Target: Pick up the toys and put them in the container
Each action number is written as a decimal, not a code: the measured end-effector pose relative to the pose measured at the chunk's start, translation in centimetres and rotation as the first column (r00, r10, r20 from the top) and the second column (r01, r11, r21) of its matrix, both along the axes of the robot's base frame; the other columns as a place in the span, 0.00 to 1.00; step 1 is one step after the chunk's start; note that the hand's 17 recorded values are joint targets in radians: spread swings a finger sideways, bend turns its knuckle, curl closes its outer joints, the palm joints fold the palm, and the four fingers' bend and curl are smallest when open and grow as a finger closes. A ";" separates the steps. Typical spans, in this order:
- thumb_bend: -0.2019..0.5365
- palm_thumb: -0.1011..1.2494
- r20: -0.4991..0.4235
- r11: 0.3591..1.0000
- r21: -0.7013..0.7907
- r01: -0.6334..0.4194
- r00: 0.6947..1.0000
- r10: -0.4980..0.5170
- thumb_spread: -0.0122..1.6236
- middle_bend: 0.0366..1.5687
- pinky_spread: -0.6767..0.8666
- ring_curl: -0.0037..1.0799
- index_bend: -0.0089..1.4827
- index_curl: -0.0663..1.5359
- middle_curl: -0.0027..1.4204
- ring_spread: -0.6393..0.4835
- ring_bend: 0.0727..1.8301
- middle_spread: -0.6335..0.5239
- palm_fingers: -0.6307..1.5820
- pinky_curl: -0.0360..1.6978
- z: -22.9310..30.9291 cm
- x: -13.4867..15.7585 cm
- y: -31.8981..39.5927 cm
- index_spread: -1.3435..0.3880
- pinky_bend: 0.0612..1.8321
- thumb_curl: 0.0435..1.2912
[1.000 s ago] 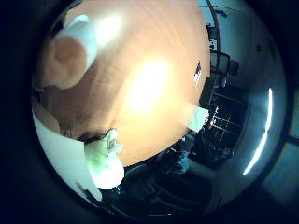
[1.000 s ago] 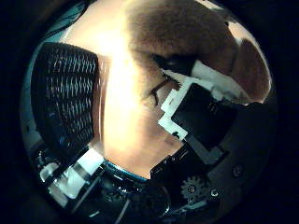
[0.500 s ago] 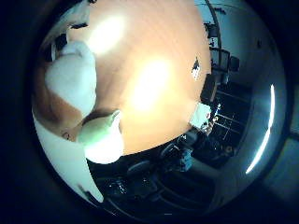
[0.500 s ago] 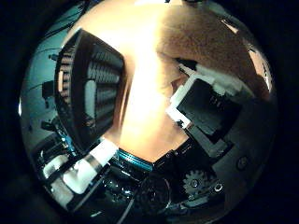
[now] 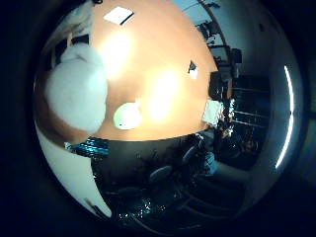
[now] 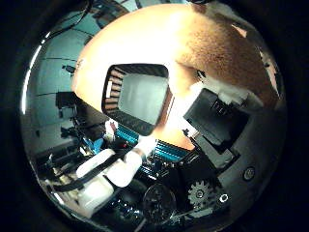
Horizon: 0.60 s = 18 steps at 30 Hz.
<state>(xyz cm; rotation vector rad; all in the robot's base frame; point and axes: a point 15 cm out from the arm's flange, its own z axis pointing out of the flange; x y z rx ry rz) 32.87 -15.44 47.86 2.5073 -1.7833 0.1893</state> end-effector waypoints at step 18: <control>0.25 0.84 -0.007 0.931 0.275 -0.240 0.968 0.251 0.40 0.81 0.23 0.74 0.67 0.66 0.65 0.34 0.69 0.39 0.74 0.56 0.5 -2.0 19.9 0.60 0.53 0.67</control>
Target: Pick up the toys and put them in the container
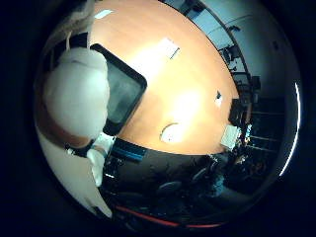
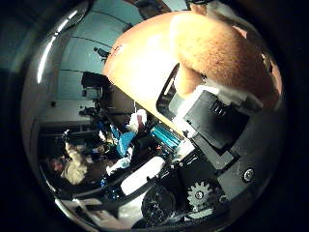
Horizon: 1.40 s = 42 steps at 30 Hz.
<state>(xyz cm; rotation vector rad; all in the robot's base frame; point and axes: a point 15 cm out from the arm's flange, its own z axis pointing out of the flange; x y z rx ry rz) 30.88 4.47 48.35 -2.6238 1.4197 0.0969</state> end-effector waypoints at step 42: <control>0.24 0.50 -0.054 0.998 -0.031 0.050 0.997 -0.051 0.68 0.13 0.77 0.24 0.12 0.27 0.25 0.72 0.17 0.51 0.38 0.27 -2.9 -0.5 -4.9 0.51 0.15 0.21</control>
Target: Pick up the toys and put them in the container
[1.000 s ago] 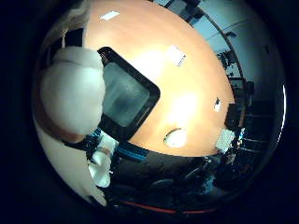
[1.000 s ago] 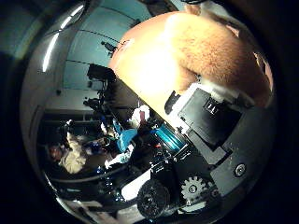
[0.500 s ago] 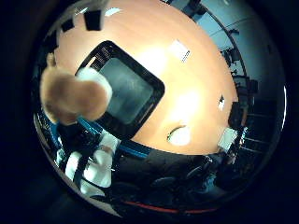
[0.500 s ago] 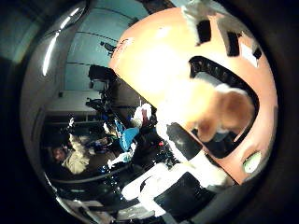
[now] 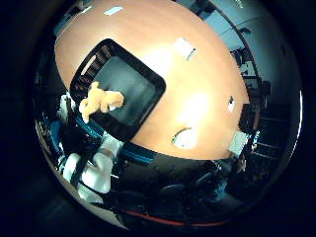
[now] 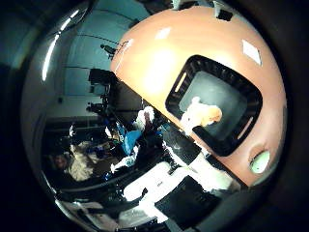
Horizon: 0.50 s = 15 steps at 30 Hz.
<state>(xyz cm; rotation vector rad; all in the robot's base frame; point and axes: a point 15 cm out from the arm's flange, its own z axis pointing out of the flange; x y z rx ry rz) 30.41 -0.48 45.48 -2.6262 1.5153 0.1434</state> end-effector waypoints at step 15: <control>0.25 0.53 0.042 0.934 -0.182 0.308 0.951 -0.306 0.67 0.11 0.71 0.21 0.12 0.24 0.24 0.71 0.11 0.50 0.38 0.21 -4.6 -2.3 -24.9 0.53 0.07 0.20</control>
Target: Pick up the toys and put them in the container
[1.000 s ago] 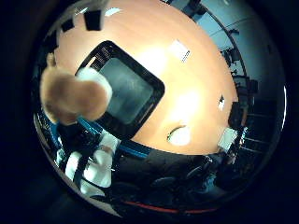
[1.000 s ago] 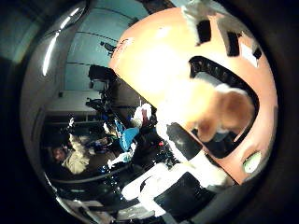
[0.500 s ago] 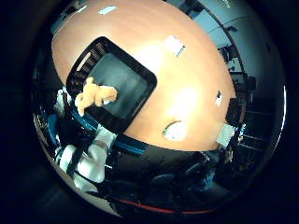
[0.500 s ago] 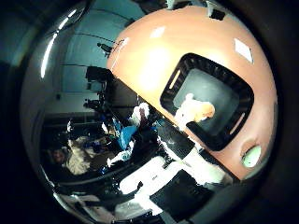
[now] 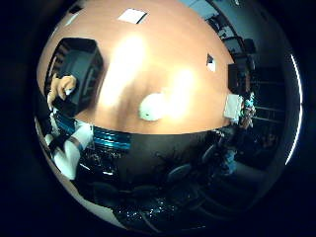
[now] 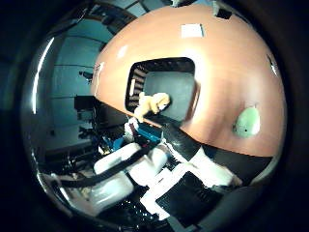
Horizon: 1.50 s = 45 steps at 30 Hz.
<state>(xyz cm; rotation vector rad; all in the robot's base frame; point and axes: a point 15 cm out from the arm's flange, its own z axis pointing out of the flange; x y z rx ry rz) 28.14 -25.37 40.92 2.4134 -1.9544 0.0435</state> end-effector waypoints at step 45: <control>0.26 0.63 -0.126 0.993 -0.010 0.116 0.985 -0.117 0.64 0.24 0.49 0.31 0.12 0.20 0.28 0.36 0.33 0.34 0.68 0.19 -24.5 -2.7 -14.6 0.53 0.19 0.24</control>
